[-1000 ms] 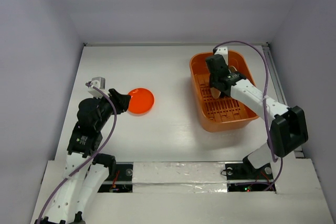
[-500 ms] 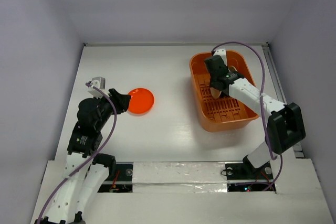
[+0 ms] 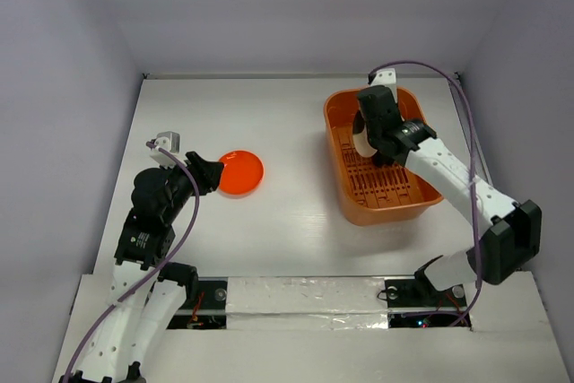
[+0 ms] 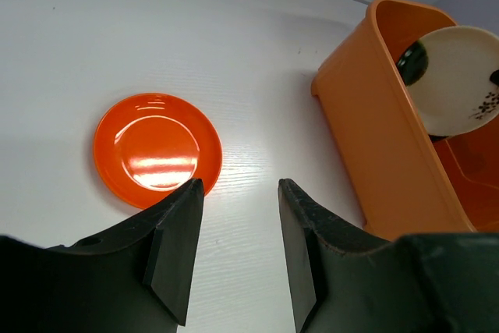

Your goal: Unload the plates from the dish rack

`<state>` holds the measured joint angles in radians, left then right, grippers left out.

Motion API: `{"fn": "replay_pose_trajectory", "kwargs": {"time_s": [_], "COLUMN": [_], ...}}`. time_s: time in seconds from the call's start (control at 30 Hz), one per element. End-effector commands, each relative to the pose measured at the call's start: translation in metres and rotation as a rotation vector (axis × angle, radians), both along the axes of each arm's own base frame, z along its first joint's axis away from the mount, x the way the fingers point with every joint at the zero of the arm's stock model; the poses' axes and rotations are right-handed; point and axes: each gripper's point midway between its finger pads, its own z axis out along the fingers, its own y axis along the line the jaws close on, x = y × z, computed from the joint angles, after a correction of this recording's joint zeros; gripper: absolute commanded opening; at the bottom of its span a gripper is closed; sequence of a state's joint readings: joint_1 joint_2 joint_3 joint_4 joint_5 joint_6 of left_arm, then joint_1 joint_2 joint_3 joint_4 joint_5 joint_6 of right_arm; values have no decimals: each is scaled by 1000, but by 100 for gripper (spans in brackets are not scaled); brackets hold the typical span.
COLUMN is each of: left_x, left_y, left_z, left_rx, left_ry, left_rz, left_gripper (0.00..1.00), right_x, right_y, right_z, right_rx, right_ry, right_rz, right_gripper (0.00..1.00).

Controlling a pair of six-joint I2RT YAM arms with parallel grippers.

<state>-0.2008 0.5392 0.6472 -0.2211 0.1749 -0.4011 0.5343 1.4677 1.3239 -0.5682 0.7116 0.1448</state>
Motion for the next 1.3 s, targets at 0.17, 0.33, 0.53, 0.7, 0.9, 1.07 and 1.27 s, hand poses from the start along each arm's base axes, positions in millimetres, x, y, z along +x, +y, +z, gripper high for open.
{"fn": "replay_pose_trajectory", "kwargs": {"time_s": [0.17, 0.33, 0.53, 0.7, 0.9, 1.07, 1.27], "left_x": [3, 3, 3, 2, 1, 1, 1], "left_y": [0, -1, 0, 1, 0, -1, -1], "left_z": [18, 18, 18, 20, 21, 20, 21], "left_rx": [-11, -11, -12, -12, -14, -15, -15], "left_ry": [-70, -69, -70, -76, -80, -77, -80], "left_rz": [-4, -6, -2, 2, -2, -8, -10], "left_gripper": [40, 40, 40, 40, 40, 40, 40], "right_x": [-27, -42, -48, -40, -17, -12, -8], "right_y": [7, 101, 241, 311, 353, 368, 376], "right_z": [125, 158, 118, 76, 11, -34, -75], "right_rx": [185, 489, 713, 759, 813, 861, 889], "right_ry": [-293, -372, -222, -115, -14, 61, 114], "right_rz": [61, 374, 664, 711, 658, 610, 548], "right_gripper": [0, 0, 0, 0, 0, 0, 4]}}
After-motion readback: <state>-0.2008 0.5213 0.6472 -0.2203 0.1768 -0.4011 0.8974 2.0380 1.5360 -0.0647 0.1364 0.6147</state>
